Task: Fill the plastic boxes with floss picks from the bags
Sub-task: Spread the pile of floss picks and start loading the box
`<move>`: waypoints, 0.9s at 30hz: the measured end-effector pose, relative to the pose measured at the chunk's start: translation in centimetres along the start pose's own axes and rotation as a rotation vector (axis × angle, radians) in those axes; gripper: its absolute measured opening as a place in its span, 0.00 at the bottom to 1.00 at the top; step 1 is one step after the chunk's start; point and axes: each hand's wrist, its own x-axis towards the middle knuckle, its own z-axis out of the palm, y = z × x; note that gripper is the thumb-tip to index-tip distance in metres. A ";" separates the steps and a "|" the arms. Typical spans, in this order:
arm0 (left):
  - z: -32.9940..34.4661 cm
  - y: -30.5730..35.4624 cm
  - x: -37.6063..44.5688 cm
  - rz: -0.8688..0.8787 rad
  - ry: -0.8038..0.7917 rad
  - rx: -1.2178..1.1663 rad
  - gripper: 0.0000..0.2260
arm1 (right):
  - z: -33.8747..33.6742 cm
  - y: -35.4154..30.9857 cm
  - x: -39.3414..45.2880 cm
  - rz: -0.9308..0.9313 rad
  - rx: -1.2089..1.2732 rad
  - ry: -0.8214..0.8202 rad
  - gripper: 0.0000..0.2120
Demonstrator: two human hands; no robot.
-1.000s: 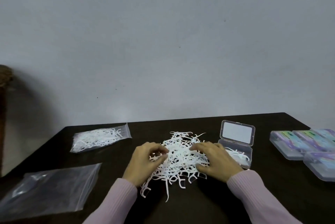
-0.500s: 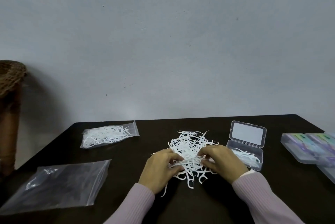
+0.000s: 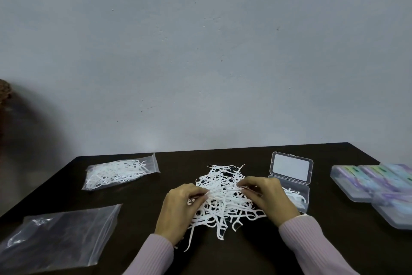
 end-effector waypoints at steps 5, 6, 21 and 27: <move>-1.0 0.0 0.3 -0.075 0.091 -0.133 0.07 | -1.2 -0.3 -0.1 0.077 0.119 0.078 0.06; -1.3 0.2 0.4 -0.098 0.112 -0.181 0.08 | -1.5 -0.4 0.0 0.103 0.153 0.110 0.07; -0.1 4.9 4.9 -0.226 0.226 -0.587 0.08 | -6.3 3.2 -0.5 0.423 0.518 0.413 0.10; 4.2 7.6 7.2 -0.374 0.240 -0.807 0.08 | -6.0 4.4 -0.4 0.505 0.647 0.456 0.11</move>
